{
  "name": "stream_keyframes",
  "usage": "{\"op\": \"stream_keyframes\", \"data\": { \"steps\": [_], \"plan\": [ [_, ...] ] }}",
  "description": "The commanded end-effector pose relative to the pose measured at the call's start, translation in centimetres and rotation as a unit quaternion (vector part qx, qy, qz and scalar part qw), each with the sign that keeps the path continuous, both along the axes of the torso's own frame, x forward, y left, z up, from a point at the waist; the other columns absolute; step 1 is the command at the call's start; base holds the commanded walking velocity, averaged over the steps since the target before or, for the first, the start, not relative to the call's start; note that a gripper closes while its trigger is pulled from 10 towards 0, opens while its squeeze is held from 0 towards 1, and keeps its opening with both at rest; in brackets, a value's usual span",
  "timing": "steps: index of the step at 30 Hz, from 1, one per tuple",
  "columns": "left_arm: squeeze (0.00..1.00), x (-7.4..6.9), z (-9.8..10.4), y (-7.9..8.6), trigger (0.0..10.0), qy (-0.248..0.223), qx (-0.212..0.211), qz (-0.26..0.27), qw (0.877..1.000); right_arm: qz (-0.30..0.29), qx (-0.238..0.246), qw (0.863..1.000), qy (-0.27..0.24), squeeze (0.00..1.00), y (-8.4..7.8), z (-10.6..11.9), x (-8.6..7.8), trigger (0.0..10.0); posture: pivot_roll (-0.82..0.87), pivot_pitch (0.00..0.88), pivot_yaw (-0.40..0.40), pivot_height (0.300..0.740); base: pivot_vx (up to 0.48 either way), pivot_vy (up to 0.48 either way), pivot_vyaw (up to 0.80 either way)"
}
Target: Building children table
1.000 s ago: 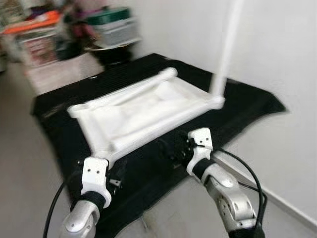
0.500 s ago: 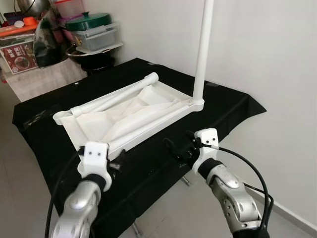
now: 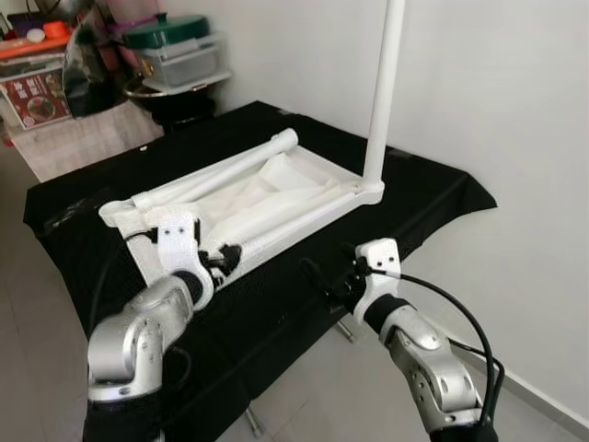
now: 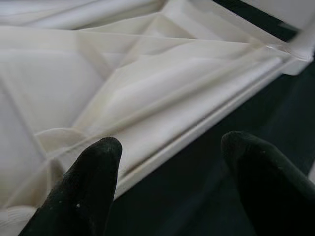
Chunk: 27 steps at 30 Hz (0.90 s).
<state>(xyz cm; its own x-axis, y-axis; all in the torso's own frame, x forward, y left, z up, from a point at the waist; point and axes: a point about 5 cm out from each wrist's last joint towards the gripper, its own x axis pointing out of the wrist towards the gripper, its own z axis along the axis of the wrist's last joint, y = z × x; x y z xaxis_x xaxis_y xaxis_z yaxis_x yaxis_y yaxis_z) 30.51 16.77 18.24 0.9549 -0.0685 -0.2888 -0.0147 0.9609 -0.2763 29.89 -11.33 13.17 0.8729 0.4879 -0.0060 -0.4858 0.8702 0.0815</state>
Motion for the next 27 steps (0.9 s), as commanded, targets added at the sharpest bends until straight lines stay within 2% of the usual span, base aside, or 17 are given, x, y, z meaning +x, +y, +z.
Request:
{"op": "stream_keyframes", "data": {
  "steps": [1, 4, 6, 7, 8, 10, 11, 14, 21, 27],
  "plan": [
    [0.0, 0.1, -0.8, 1.2, 10.0, 0.027, 0.005, 0.028, 0.999, 0.006, -0.002, 1.0, 0.006, 0.0, 0.3, -0.2, 0.0, 10.0, -0.04, 0.0, 0.063, 0.74, 0.0, 0.0, 0.0],
    [0.0, 0.7, -1.9, 3.8, 10.0, 0.068, 0.02, 0.098, 0.993, 0.007, -0.004, 1.0, 0.008, 0.0, 0.3, -0.3, -0.1, 10.0, -0.04, 0.0, 0.067, 0.74, 0.0, 0.0, 0.0],
    [0.0, 0.7, -2.3, 4.3, 10.0, 0.081, 0.024, 0.112, 0.99, 0.008, -0.004, 1.0, 0.009, 0.0, 0.3, -0.3, -0.1, 10.0, -0.04, 0.0, 0.067, 0.74, 0.0, 0.0, 0.0],
    [0.0, 0.7, -2.5, 4.6, 10.0, 0.091, 0.013, 0.121, 0.988, 0.009, -0.005, 1.0, 0.009, 0.0, 0.3, -0.3, -0.2, 10.0, -0.05, 0.0, 0.073, 0.74, 0.0, 0.0, 0.0],
    [0.0, 0.7, -2.5, 4.6, 10.0, 0.091, 0.013, 0.121, 0.988, 0.009, -0.005, 1.0, 0.009, 0.0, 0.3, -0.3, -0.2, 10.0, -0.05, 0.0, 0.073, 0.74, 0.0, 0.0, 0.0],
    [0.0, 0.8, -3.4, 4.6, 10.0, 0.111, -0.047, 0.127, 0.985, 0.009, -0.005, 1.0, 0.009, 0.0, 0.3, -0.2, -0.4, 10.0, -0.05, 0.0, 0.073, 0.74, 0.0, 0.0, 0.0],
    [0.0, 0.8, -3.4, 4.6, 10.0, 0.111, -0.047, 0.127, 0.985, 0.009, -0.005, 1.0, 0.009, 0.0, 0.3, -0.2, -0.4, 10.0, -0.05, 0.0, 0.073, 0.74, 0.0, 0.0, 0.0],
    [0.0, 1.1, -3.8, 3.8, 10.0, 0.122, -0.106, 0.113, 0.98, 0.01, -0.006, 1.0, 0.009, 0.0, 0.2, -0.1, -0.7, 10.0, -0.06, 0.006, 0.074, 0.74, 0.0, 0.0, 0.0],
    [0.0, 2.1, -2.8, 2.9, 10.0, 0.11, -0.156, 0.084, 0.978, 0.01, -0.005, 1.0, 0.011, 0.0, 0.1, -0.1, -1.0, 10.0, -0.07, 0.02, 0.075, 0.74, 0.0, 0.0, 0.0],
    [0.0, 2.4, -2.5, 2.7, 10.0, 0.108, -0.165, 0.075, 0.977, 0.01, -0.005, 1.0, 0.012, 0.0, 0.0, -0.1, -1.1, 10.0, -0.07, 0.03, 0.076, 0.74, 0.0, 0.0, 0.0]
  ]
}}
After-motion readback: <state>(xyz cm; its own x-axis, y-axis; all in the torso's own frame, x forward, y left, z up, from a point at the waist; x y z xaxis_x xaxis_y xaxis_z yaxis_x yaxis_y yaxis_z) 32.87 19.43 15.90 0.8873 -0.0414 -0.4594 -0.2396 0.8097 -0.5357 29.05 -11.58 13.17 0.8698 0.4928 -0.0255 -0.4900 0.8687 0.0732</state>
